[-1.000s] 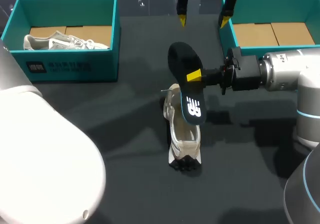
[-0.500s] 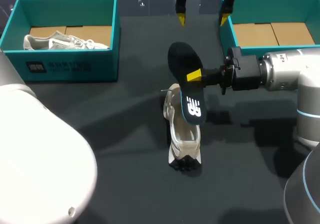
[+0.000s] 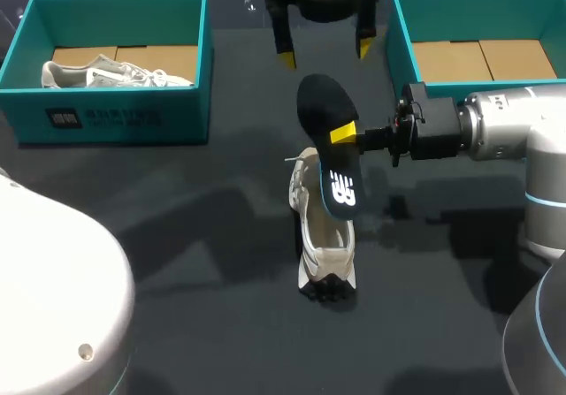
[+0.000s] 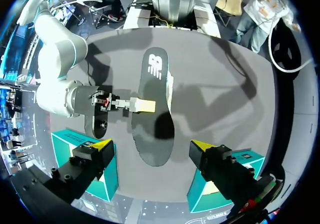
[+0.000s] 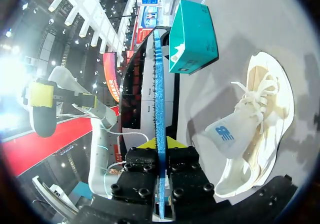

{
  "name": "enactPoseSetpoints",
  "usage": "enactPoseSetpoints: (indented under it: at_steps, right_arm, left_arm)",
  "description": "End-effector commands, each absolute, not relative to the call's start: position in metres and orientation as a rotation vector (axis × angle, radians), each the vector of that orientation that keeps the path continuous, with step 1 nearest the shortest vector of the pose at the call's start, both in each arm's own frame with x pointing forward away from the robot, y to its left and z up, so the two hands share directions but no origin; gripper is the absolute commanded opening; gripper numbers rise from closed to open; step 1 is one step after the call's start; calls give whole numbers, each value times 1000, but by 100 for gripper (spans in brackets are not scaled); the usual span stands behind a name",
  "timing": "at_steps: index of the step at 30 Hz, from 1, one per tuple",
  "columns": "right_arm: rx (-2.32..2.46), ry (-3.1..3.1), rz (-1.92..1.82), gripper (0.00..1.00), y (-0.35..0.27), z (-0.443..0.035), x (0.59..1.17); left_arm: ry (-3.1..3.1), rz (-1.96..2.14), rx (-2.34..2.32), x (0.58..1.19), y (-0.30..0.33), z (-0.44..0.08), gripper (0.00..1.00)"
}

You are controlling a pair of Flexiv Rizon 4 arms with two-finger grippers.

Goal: Take the shoe out of the shoebox, open the shoe tongue, remove and reinsert the insole, then place the shoe into the shoebox

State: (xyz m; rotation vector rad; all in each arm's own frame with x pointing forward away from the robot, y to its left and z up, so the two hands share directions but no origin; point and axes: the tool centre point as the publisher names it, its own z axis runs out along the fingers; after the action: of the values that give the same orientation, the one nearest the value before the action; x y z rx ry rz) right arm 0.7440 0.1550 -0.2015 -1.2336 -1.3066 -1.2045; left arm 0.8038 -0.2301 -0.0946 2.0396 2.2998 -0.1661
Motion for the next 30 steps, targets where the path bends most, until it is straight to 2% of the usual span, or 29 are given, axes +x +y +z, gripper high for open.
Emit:
enactPoseSetpoints:
  at_steps: [1, 20, 30]
  right_arm:
    - [-1237, -1307, -1205, 0, 155, -202, 743]
    - [-1237, -1307, -1205, 0, 155, -202, 743]
    - [-1237, -1307, -1205, 0, 155, -202, 743]
  left_arm:
    - [1919, -656, 1729, 801, -215, -97, 100]
    - [1741, -693, 1734, 798, -211, -100, 100]
    - [1622, -791, 1587, 794, -178, -103, 100]
